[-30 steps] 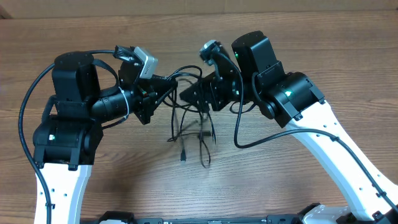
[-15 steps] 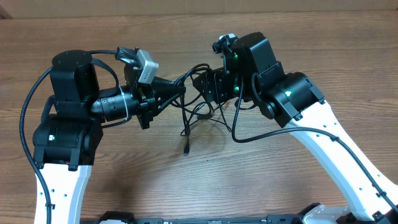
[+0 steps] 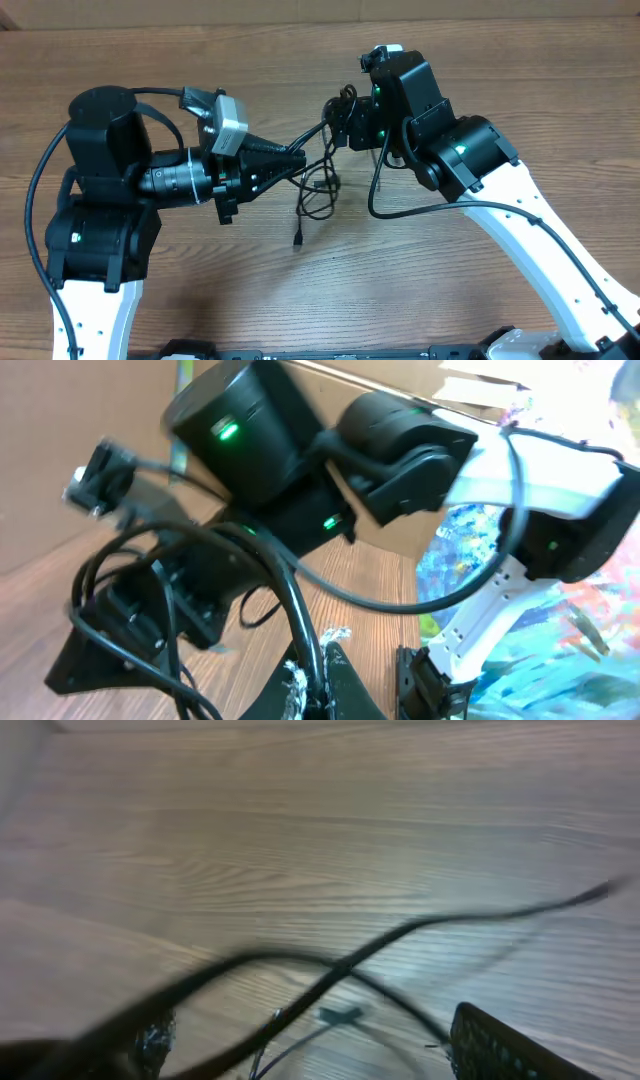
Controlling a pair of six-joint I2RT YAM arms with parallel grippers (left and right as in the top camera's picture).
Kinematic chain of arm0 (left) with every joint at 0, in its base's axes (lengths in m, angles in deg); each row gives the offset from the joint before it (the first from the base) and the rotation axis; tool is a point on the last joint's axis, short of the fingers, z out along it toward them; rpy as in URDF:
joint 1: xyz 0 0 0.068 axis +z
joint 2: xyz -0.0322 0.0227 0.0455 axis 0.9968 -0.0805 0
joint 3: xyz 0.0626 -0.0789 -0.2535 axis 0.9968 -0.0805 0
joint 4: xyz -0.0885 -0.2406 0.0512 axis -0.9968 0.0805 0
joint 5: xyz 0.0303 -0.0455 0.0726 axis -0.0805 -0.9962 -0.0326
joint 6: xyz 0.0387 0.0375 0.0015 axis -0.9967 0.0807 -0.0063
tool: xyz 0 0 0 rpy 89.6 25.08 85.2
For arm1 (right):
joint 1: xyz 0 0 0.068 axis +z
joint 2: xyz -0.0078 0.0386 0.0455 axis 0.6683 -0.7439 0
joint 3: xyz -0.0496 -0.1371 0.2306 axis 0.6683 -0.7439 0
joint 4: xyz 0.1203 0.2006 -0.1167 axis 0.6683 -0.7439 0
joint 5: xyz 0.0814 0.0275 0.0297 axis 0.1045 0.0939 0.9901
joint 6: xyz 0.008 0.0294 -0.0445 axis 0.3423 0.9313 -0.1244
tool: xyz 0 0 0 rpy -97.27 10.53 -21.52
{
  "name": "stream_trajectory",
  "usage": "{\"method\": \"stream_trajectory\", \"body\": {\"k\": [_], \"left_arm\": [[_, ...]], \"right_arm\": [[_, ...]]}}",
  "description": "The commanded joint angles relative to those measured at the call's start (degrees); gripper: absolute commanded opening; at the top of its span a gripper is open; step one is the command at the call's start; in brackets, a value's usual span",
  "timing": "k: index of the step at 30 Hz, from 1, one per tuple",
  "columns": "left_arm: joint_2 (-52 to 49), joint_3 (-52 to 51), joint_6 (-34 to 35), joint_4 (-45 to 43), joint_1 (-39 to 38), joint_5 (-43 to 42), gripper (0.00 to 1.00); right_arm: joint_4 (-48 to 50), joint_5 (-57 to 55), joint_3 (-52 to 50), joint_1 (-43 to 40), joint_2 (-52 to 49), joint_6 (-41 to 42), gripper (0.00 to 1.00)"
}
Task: Untangle cables
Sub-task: 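Pull the right gripper rightward, stretching the cables away from the left gripper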
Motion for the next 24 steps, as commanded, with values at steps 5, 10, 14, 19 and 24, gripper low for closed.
{"method": "stream_trajectory", "body": {"k": [5, 10, 14, 19, 24], "left_arm": [[3.85, 0.42, 0.81, -1.77, -0.24, -2.05, 0.04], [5.62, 0.42, 3.04, -1.75, -0.26, 7.08, 0.04], [6.82, 0.42, 6.40, -1.73, -0.24, 17.51, 0.04], [7.52, 0.42, 10.86, -1.49, -0.24, 28.50, 0.04], [7.52, 0.42, 14.40, 0.09, -0.15, 36.83, 0.04]], "right_arm": [[-3.91, -5.11, -0.20, -4.68, -2.19, 1.14, 0.84], [-7.56, -6.16, -0.20, -10.78, -2.23, 1.09, 0.86], [-10.38, -6.14, -0.20, -16.50, -2.23, 0.90, 0.89], [-13.25, -6.12, -0.20, -24.17, -2.23, 0.68, 0.98], [-14.29, -6.12, -0.22, -29.94, -2.23, 0.46, 1.00]]}}
